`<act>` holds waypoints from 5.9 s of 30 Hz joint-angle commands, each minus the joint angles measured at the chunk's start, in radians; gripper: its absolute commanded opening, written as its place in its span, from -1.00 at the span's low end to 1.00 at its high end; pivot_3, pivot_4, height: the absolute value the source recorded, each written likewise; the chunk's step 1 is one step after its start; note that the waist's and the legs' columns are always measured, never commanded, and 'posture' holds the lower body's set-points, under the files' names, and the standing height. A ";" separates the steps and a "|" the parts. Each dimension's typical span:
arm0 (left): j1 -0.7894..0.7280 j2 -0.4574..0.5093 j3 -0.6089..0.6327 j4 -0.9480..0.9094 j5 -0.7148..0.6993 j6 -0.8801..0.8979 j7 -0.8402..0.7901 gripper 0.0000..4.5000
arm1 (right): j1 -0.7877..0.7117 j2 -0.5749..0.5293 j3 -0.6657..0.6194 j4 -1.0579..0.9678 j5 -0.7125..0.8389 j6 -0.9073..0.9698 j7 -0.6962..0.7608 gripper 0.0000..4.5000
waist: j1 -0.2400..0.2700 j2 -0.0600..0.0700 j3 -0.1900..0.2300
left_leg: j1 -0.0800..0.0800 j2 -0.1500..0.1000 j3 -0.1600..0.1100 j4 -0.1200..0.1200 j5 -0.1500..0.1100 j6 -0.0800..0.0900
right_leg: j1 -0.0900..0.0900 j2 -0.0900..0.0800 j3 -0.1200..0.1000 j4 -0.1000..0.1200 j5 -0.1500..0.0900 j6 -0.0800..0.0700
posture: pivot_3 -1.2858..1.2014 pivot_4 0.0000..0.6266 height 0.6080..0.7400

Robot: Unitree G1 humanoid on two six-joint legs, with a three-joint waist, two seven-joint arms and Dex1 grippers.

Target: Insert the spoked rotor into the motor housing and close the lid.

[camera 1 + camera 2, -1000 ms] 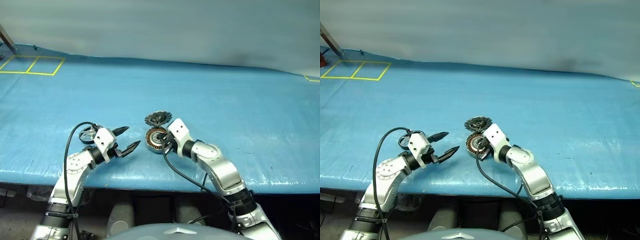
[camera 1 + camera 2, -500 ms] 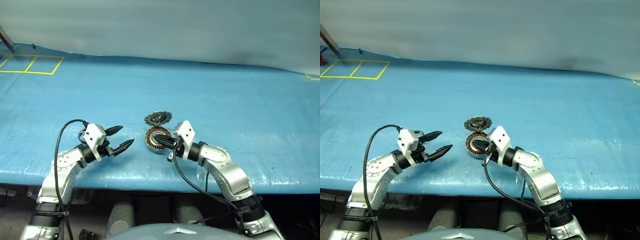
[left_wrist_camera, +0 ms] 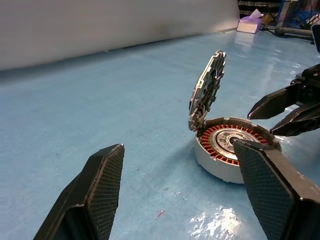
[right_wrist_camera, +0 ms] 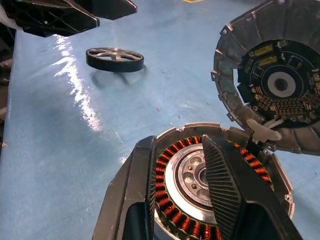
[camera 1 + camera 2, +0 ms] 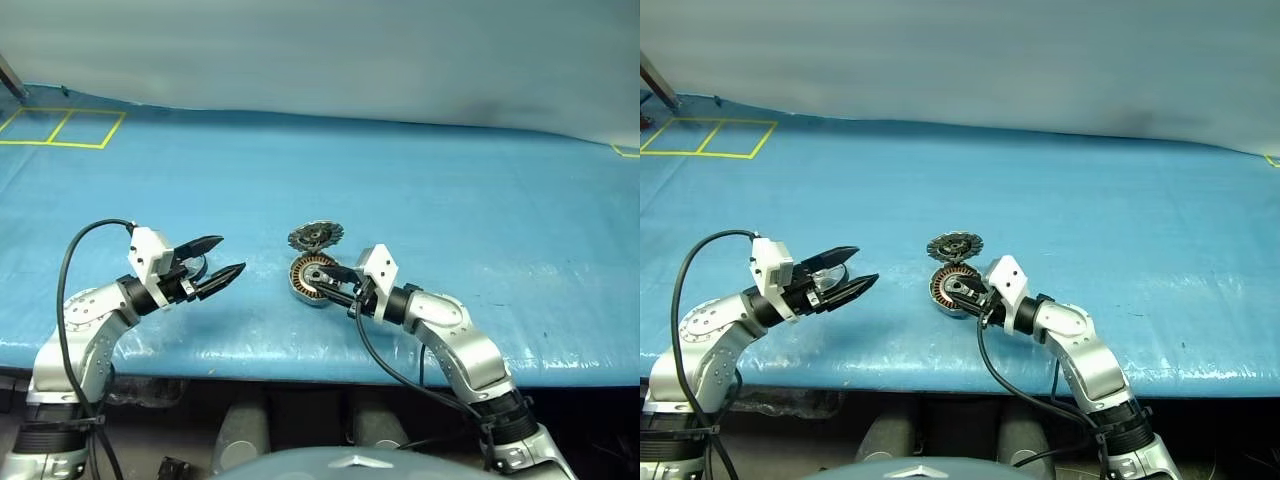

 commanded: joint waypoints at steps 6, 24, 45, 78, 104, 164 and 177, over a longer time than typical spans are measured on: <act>-0.023 0.047 0.118 -0.034 -0.016 0.105 0.102 0.69 | -0.008 0.004 0.020 0.008 -0.042 -0.041 -0.017 -0.30 | 0.000 -0.001 0.001 | 0.000 0.000 0.000 0.000 0.000 0.000 | 0.000 0.000 0.000 0.000 0.000 0.000 | 0.03 -0.52 1.00; -0.146 0.337 0.051 0.171 0.062 0.315 -0.063 0.69 | 0.008 0.011 0.037 -0.001 -0.046 -0.053 -0.021 -0.30 | 0.002 -0.001 0.003 | -0.002 0.004 0.000 0.000 -0.001 -0.003 | -0.008 0.004 0.000 0.000 0.000 -0.002 | 0.03 -0.52 1.00; -0.942 0.447 -0.636 0.616 0.808 -0.207 -0.662 0.69 | -0.032 -0.026 0.050 -0.012 -0.037 -0.004 0.035 -0.30 | 0.001 -0.005 0.005 | -0.005 0.006 0.003 0.004 -0.001 -0.003 | -0.011 0.011 0.011 0.013 -0.001 -0.003 | 0.03 -0.52 1.00; -0.874 0.330 -0.680 0.671 0.918 -0.318 -0.707 0.69 | -0.032 -0.054 0.041 -0.062 -0.046 0.033 -0.006 -0.30 | 0.001 -0.007 0.006 | -0.005 0.006 0.003 0.009 -0.001 -0.003 | -0.011 0.013 0.013 0.017 -0.001 -0.003 | 0.03 -0.52 1.00; -0.827 0.307 -0.664 0.681 0.925 -0.342 -0.666 -0.08 | -0.038 -0.044 0.032 -0.060 -0.050 0.026 -0.039 -0.28 | 0.001 -0.007 0.006 | -0.005 0.006 0.003 0.013 -0.001 -0.003 | -0.010 0.013 0.014 0.021 -0.001 -0.003 | 0.03 -0.52 1.00; -0.710 -0.058 -0.396 0.518 0.312 -0.072 -0.600 -0.27 | 0.120 -0.057 -0.095 -0.092 -0.047 -0.021 -0.141 -0.28 | 0.002 -0.007 0.006 | -0.004 0.005 0.002 0.019 0.002 0.000 | -0.010 0.014 0.016 0.030 -0.002 -0.004 | 0.03 -0.52 1.00; -0.789 -0.109 -0.449 0.661 0.388 -0.175 -0.613 -0.27 | 0.151 -0.052 -0.102 -0.108 -0.043 -0.029 -0.163 -0.28 | 0.000 -0.008 0.006 | -0.004 0.005 0.001 0.018 0.002 0.000 | -0.011 0.014 0.017 0.029 -0.002 -0.004 | 0.03 -0.52 1.00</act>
